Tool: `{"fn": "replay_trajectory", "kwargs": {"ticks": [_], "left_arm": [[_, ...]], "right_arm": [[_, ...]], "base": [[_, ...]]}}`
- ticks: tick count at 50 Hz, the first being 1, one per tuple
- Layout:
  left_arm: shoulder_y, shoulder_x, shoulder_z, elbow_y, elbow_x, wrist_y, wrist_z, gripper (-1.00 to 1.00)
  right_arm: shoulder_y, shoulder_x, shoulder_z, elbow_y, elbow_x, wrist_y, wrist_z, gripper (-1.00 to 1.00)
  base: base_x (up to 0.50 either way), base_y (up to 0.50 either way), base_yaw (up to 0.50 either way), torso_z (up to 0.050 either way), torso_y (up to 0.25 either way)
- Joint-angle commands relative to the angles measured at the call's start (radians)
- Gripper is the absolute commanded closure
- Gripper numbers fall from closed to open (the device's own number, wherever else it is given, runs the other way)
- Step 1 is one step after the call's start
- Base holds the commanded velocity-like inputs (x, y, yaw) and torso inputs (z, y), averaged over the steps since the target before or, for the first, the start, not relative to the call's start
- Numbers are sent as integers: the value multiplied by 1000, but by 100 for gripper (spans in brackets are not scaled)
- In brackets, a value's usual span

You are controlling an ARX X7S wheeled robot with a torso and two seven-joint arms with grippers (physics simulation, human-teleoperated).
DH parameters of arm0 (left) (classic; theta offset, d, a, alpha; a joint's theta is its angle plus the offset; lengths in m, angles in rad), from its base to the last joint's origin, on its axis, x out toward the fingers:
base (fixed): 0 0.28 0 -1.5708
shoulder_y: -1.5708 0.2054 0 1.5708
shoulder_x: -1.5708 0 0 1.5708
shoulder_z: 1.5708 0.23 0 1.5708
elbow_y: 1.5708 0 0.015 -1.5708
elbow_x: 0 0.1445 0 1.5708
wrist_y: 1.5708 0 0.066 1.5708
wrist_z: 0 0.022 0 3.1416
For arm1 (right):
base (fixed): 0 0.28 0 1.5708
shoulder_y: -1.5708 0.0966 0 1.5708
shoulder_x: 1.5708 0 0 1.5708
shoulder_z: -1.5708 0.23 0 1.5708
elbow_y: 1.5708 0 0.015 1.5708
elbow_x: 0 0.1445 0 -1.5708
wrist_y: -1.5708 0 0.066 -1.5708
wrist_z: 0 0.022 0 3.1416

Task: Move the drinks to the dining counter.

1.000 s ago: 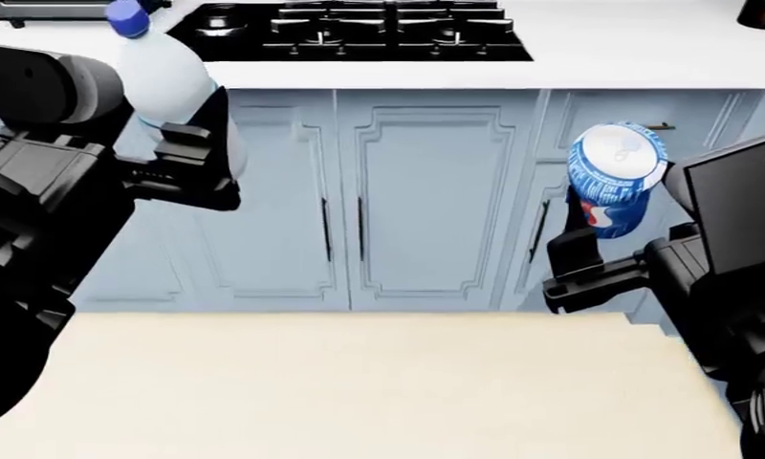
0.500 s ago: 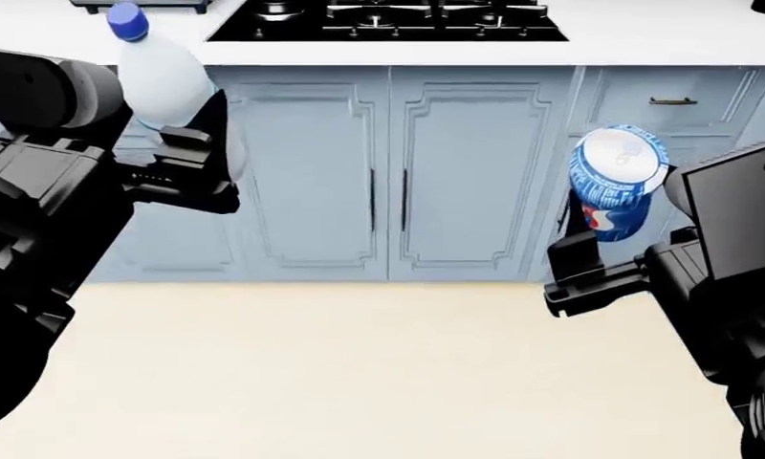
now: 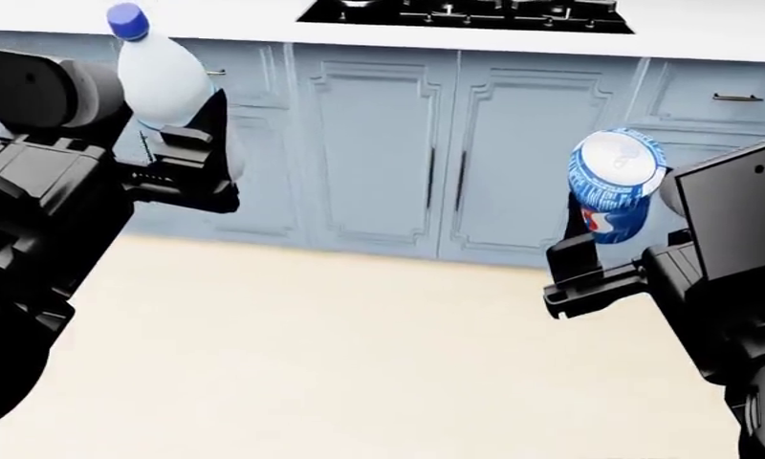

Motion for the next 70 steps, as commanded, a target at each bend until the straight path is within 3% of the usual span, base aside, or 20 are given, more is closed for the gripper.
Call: {"fn": "replay_trajectory", "kwargs": {"ticks": [1,70], "left_arm": [[7,-3,-3,0,8,17,-1,100],[-8,-31,18,3,-27,42,-28,100]], "right_arm": [[-2,4,-5,1,-21,7,2,100],[31,38,-50,-17,-1,1,32,100]], "base": [[-379,-51,445,0,0],[-312,-108,488,0,0]]}}
